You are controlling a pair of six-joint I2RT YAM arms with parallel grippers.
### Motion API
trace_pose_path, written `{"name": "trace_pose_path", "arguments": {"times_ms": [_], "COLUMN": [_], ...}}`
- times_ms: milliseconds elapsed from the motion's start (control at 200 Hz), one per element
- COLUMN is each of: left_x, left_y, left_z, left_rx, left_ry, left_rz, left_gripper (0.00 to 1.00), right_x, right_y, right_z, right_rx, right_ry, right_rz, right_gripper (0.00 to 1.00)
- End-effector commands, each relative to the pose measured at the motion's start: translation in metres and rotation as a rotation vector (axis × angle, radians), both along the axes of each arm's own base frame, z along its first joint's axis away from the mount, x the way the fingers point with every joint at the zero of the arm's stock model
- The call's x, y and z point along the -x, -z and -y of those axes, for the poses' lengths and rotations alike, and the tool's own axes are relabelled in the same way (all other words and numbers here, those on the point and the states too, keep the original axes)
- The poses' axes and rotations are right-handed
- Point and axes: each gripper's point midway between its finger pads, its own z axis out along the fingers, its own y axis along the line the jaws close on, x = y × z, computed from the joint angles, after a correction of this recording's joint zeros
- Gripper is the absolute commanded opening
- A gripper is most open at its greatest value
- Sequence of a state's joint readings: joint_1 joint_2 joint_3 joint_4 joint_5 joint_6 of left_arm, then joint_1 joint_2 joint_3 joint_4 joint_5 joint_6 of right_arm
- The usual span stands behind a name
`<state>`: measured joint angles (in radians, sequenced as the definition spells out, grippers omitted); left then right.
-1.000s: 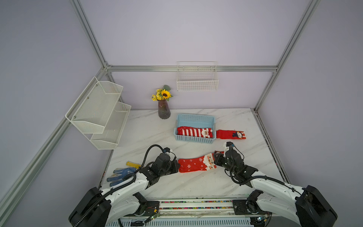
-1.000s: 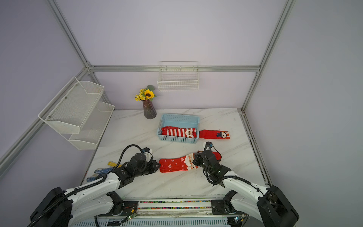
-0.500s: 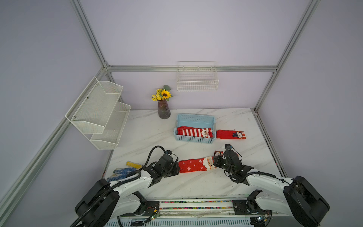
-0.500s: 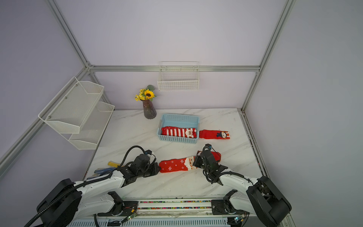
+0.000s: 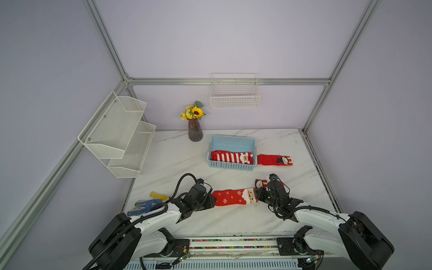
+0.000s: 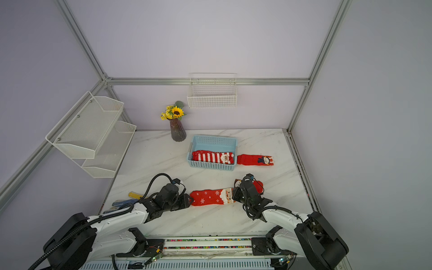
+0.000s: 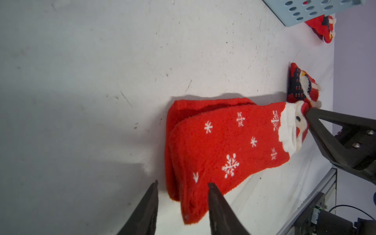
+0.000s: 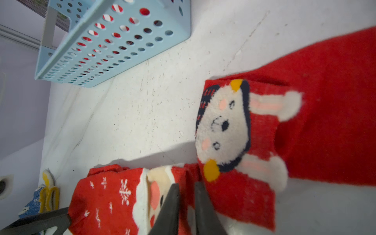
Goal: Place the socks together as a pair
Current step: Place the sock in the sock, then pick up a pair of socks from the center of the board.
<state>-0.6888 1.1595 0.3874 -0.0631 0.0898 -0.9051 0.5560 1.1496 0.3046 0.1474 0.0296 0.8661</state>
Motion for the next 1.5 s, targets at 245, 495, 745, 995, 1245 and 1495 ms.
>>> {"name": "trace_pose_path", "arguments": {"times_ms": [245, 495, 745, 995, 1245, 1495], "left_x": [-0.013, -0.015, -0.013, -0.012, -0.012, -0.012], "left_y": [-0.020, -0.011, 0.001, 0.006, 0.002, -0.023], "left_z": [0.008, 0.014, 0.019, 0.015, 0.013, 0.012], "left_rx": [0.047, 0.054, 0.049, 0.028, 0.009, -0.036], "left_ry": [-0.040, -0.028, -0.015, -0.023, -0.011, 0.056], "left_rz": [0.040, 0.027, -0.001, -0.005, 0.005, 0.059], "left_gripper": [0.63, 0.60, 0.54, 0.41, 0.16, 0.00], "right_x": [0.014, 0.016, 0.024, 0.028, 0.028, 0.029], "right_y": [0.000, 0.007, 0.014, 0.023, 0.019, -0.015], "right_z": [-0.003, -0.009, -0.008, -0.008, -0.011, -0.017], "right_rx": [-0.029, -0.066, -0.079, -0.075, -0.087, -0.135], "right_ry": [-0.028, -0.026, -0.029, -0.032, -0.049, -0.100], "right_rz": [-0.075, -0.111, -0.144, -0.168, -0.160, -0.073], "right_gripper": [0.44, 0.45, 0.43, 0.42, 0.17, 0.00]}}
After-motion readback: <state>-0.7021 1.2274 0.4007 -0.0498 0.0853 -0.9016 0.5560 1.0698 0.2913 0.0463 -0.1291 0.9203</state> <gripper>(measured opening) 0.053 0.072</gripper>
